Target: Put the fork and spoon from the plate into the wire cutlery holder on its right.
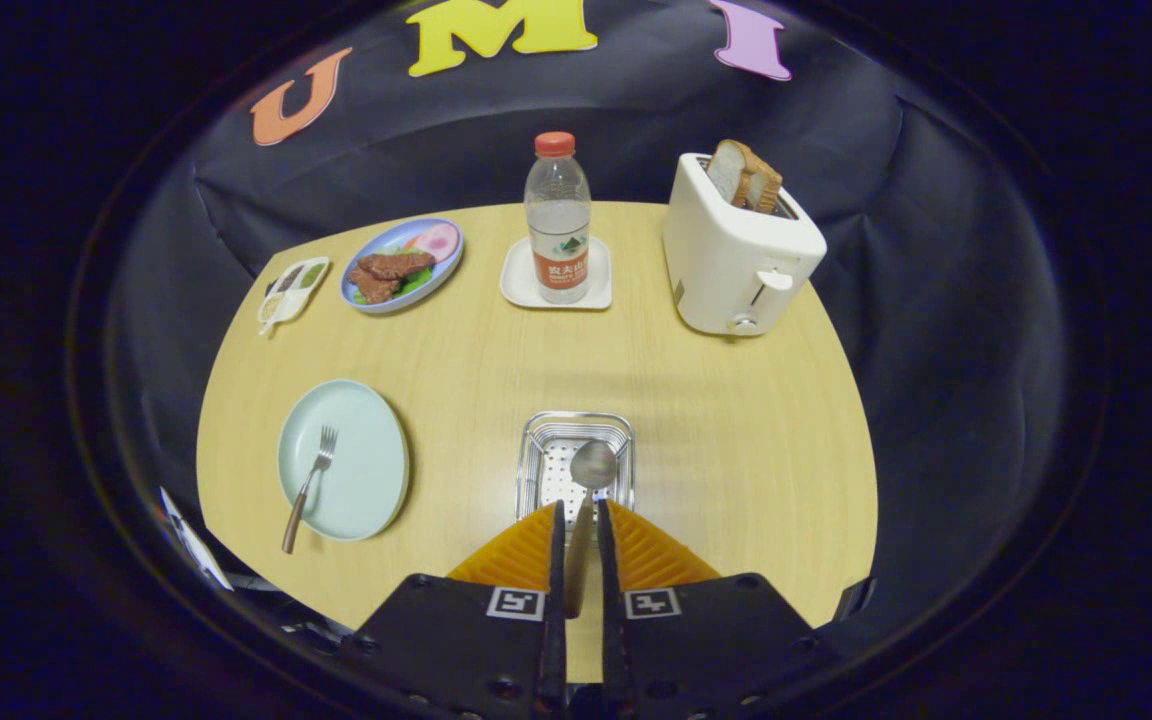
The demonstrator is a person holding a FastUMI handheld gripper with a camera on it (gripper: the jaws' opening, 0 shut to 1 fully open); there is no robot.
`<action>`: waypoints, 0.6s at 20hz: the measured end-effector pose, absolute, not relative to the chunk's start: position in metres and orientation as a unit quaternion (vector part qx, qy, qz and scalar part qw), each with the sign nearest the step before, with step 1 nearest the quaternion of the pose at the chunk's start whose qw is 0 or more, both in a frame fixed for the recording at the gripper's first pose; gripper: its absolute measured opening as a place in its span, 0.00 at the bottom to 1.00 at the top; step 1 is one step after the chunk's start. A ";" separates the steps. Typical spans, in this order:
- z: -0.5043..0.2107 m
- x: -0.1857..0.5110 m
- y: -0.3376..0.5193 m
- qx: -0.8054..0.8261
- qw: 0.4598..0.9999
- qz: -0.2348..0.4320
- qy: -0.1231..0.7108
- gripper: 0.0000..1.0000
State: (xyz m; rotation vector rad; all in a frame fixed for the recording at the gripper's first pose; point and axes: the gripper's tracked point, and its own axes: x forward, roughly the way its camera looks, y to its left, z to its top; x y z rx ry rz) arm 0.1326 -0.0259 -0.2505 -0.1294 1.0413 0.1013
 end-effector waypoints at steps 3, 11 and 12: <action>-0.247 0.128 -0.005 -0.036 0.870 0.079 0.485 0.40; -0.254 0.116 0.042 -0.031 0.890 0.087 0.446 0.97; -0.256 0.114 0.051 -0.028 0.889 0.089 0.448 0.97</action>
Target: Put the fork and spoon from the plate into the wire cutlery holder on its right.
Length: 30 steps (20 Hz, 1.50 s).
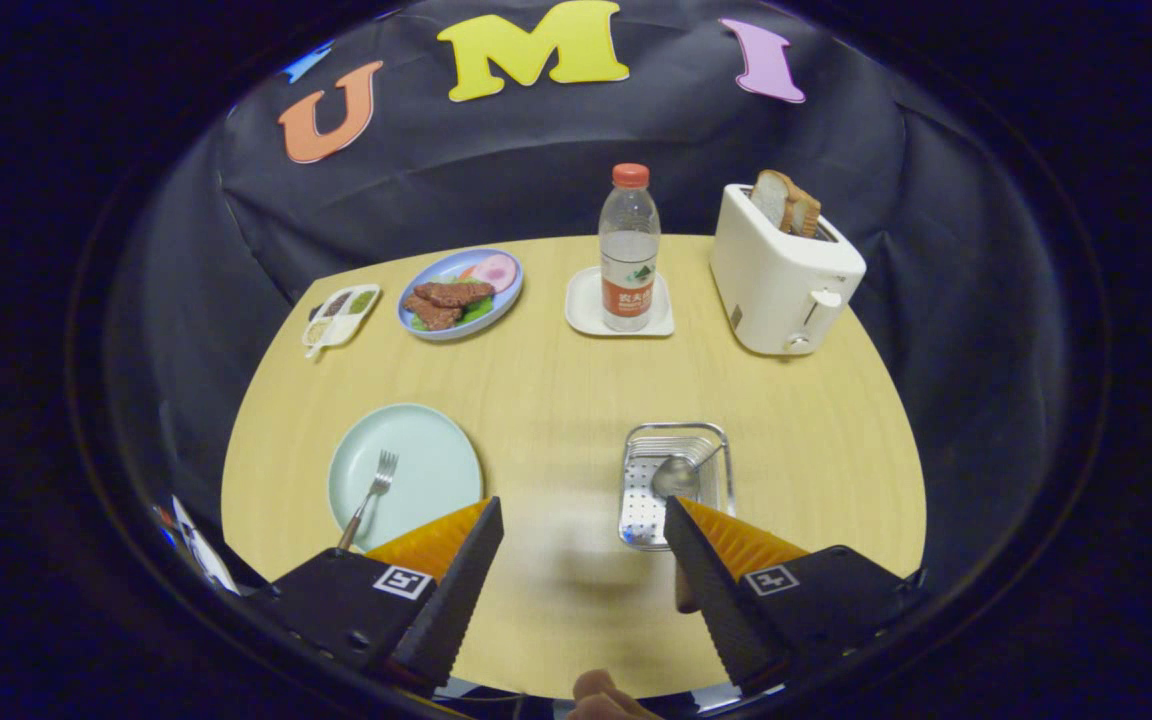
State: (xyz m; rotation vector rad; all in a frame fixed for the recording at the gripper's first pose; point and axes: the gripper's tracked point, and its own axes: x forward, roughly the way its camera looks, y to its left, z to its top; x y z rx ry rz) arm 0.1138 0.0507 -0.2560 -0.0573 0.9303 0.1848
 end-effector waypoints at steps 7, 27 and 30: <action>-0.272 0.102 0.115 -0.045 0.888 0.101 0.447 0.97; -0.377 0.054 0.261 -0.027 0.830 0.082 0.551 0.73; -0.386 0.051 0.268 -0.028 0.824 0.067 0.562 0.55</action>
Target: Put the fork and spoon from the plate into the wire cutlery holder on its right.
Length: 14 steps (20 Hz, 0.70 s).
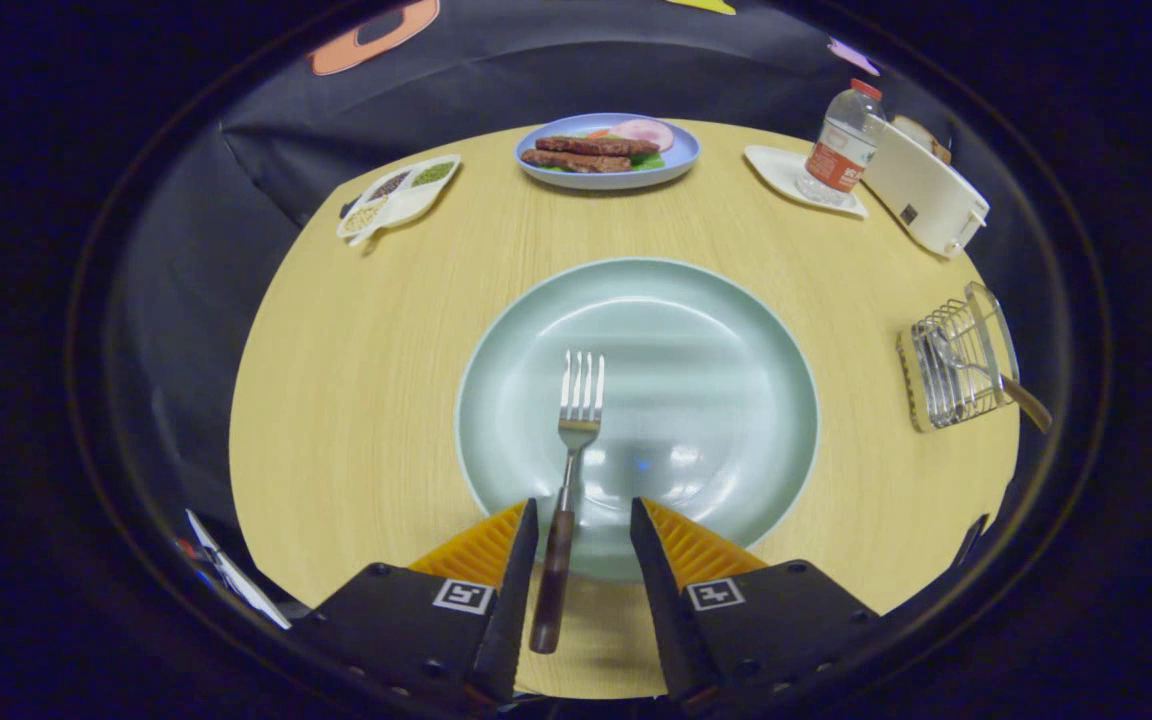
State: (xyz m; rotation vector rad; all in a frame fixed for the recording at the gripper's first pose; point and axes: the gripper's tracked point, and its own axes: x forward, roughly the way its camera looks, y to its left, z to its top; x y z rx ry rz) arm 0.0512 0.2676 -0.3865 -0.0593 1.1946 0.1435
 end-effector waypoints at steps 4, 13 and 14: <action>-0.394 0.053 0.269 -0.022 0.822 0.058 0.566 0.29; -0.377 0.058 0.265 -0.012 0.830 0.091 0.550 0.01; -0.371 0.058 0.264 -0.011 0.828 0.099 0.551 0.01</action>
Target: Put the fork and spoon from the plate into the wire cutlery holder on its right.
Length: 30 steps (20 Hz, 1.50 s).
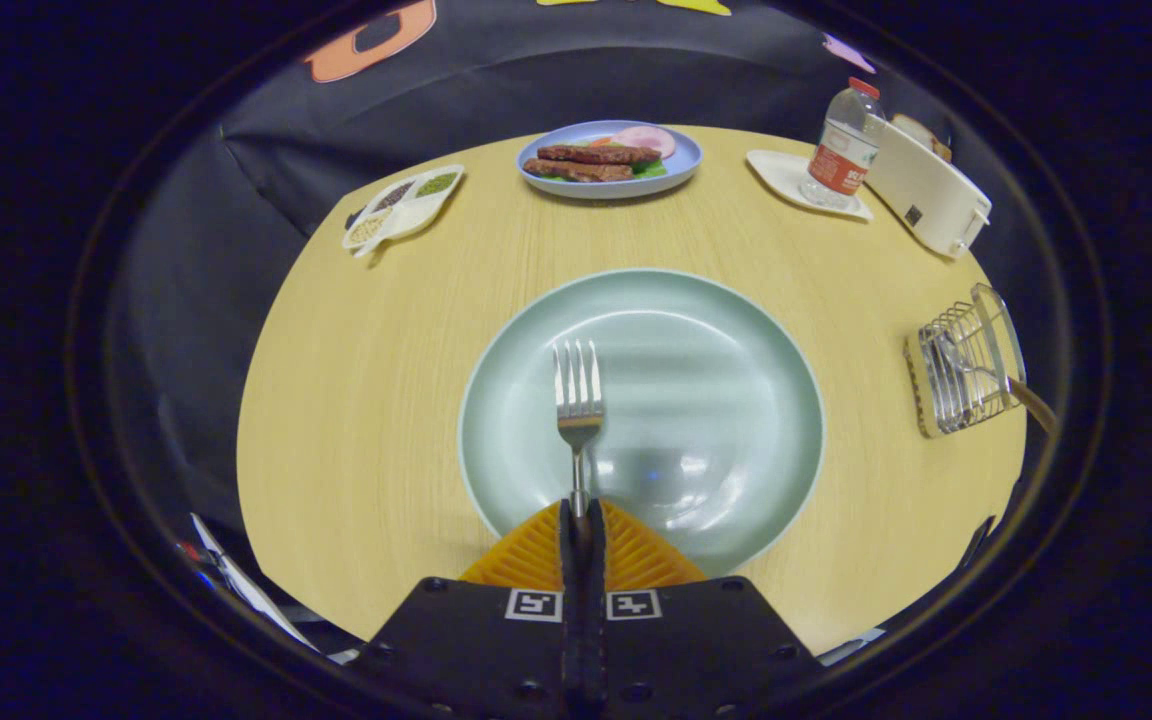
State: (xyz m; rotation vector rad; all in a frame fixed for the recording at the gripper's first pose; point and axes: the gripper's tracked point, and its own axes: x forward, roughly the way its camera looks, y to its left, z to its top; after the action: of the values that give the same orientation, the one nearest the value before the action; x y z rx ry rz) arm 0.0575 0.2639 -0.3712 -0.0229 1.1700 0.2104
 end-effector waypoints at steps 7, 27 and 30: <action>-0.307 0.077 0.210 -0.026 0.848 0.117 0.516 0.01; -0.264 0.110 -0.005 0.007 0.846 0.068 0.529 0.01; -0.263 0.107 -0.016 -0.001 0.838 0.068 0.541 0.01</action>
State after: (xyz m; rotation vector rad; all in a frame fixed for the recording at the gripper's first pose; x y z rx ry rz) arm 0.1069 -0.0163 -0.2625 -0.0031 1.1441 0.1442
